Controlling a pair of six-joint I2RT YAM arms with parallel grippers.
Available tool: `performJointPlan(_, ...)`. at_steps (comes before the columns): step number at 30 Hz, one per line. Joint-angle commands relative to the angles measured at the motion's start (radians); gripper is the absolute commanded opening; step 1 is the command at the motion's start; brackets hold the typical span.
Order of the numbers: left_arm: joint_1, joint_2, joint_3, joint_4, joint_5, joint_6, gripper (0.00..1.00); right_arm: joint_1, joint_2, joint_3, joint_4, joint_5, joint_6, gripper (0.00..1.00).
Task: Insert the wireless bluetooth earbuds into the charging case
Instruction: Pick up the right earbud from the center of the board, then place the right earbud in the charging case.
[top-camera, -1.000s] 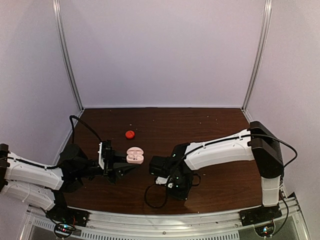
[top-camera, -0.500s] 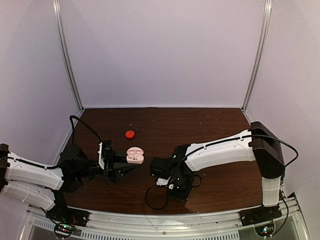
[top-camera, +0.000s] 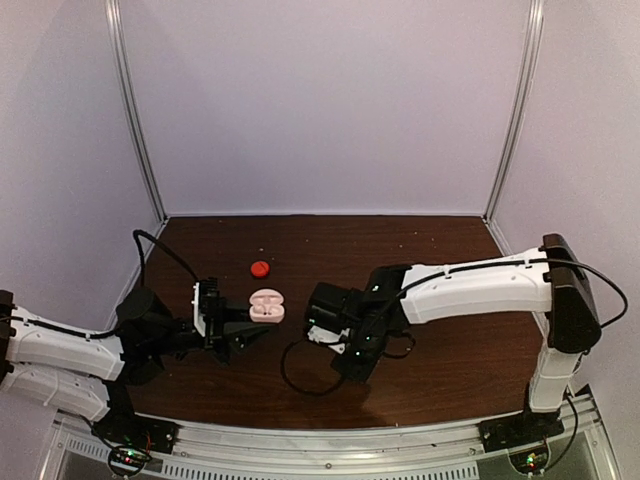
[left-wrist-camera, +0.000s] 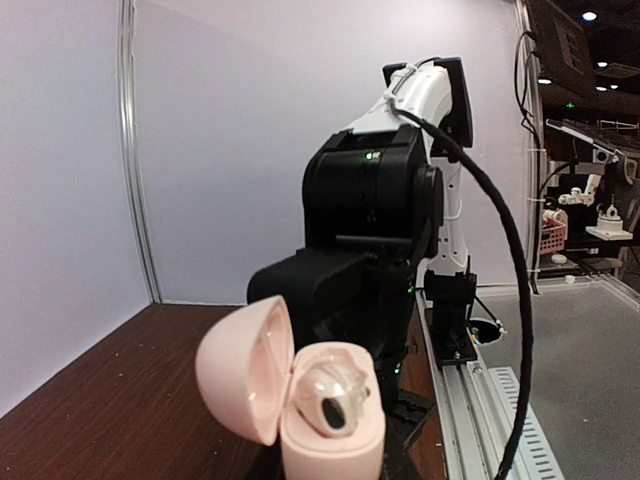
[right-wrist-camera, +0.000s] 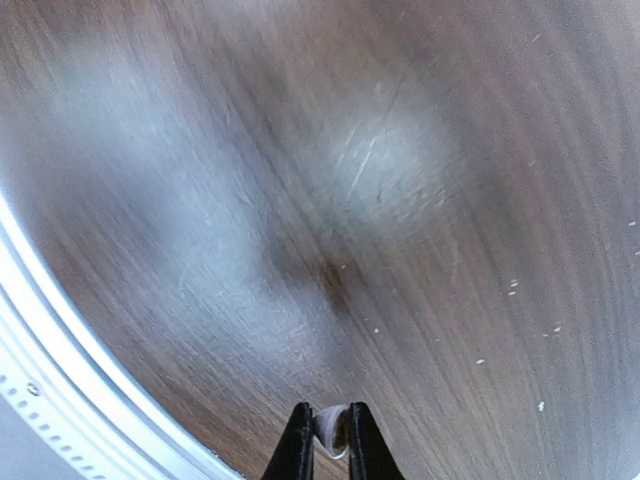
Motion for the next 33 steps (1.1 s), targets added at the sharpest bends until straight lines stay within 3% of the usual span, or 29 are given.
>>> performJointPlan(1,0.014,-0.061,-0.013,0.02,-0.032,0.049,0.0,-0.026,-0.158,0.017,0.143,0.071,0.027,0.05)
performJointPlan(10,0.022,-0.127,-0.033,0.015,-0.017,0.156,0.0,-0.028,-0.458,-0.093,0.496,0.062,-0.01,0.04)
performJointPlan(14,0.022,-0.138,-0.011,-0.042,0.009,0.215,0.0,-0.017,-0.534,-0.109,0.605,-0.006,-0.087,0.05)
performJointPlan(21,0.022,-0.126,-0.004,0.002,0.07,0.22,0.0,0.073,-0.606,-0.133,0.794,-0.08,-0.205,0.06)
performJointPlan(24,0.024,-0.101,0.006,0.042,0.07,0.177,0.0,0.128,-0.6,-0.131,0.852,-0.077,-0.232,0.06)
performJointPlan(33,0.021,0.067,0.01,0.382,0.083,-0.09,0.0,0.19,-0.537,-0.138,1.026,-0.081,-0.247,0.06)
